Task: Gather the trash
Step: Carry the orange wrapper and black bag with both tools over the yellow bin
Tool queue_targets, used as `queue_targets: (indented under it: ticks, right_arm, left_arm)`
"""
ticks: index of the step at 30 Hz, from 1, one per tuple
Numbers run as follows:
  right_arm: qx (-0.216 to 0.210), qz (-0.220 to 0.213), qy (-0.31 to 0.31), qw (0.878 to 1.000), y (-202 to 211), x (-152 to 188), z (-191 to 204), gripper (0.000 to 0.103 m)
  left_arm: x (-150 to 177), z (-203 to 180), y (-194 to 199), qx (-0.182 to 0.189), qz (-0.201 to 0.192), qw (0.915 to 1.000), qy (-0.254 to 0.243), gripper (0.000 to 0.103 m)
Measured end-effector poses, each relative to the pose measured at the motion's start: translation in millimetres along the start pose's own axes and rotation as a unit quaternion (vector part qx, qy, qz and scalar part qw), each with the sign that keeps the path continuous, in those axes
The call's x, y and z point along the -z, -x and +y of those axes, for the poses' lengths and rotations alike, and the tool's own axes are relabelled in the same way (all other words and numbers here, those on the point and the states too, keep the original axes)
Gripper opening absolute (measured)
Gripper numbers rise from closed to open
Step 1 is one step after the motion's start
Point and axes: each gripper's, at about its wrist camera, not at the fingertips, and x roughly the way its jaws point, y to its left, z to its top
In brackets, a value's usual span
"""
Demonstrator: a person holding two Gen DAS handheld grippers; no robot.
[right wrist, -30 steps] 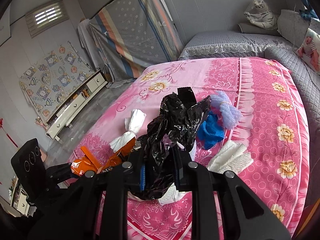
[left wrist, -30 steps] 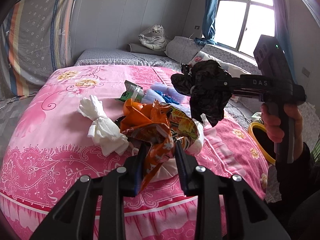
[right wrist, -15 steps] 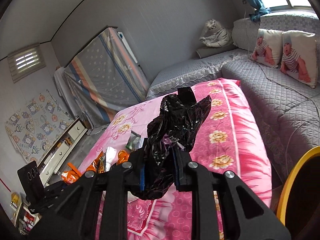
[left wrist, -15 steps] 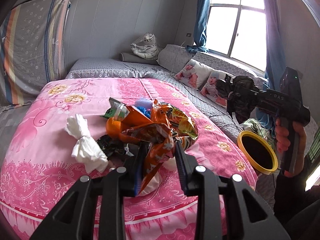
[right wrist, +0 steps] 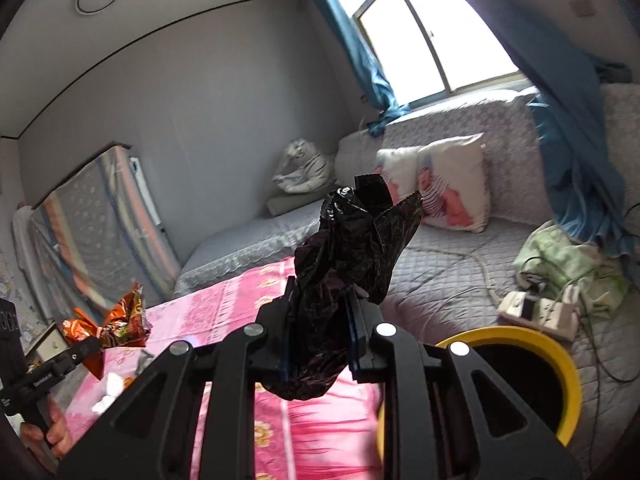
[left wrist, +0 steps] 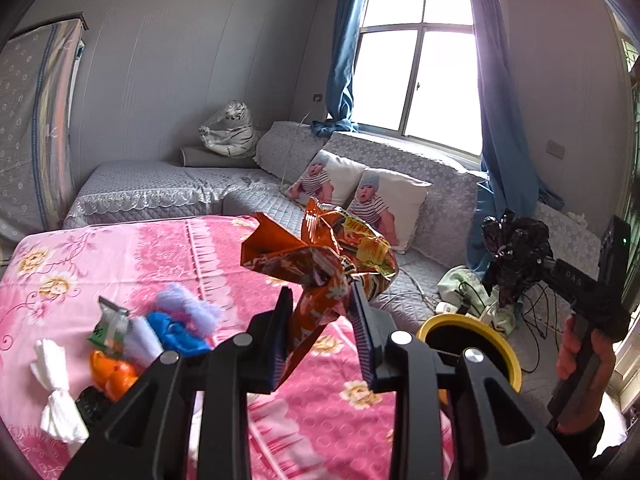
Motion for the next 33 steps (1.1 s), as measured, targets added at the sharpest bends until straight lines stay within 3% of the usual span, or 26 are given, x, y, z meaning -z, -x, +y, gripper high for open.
queue_targets:
  ticks: [6,14,20,33]
  right_arm:
    - [0.115,-0.062,0.020,0.991,27,4,-41,0.020]
    - [0.186,-0.043,0.026,0.981,27,12,-84,0.020]
    - [0.188,0.010,-0.001,0.982,6,27,-112,0.020]
    - [0.183,0.096,-0.035,0.978,-32,54,-135,0.020]
  left_arm:
    - [-6,-58,-66,0.049,0.006,0.9987,-0.007,0.028]
    - [3,-130,-147,0.110,0.036,0.9927,-0.033,0.028]
    - [24,-165,-193,0.127,0.074,0.9876,-0.054,0.028]
    - [60,-174,-238,0.134,0.147,0.9791,-0.045,0.028]
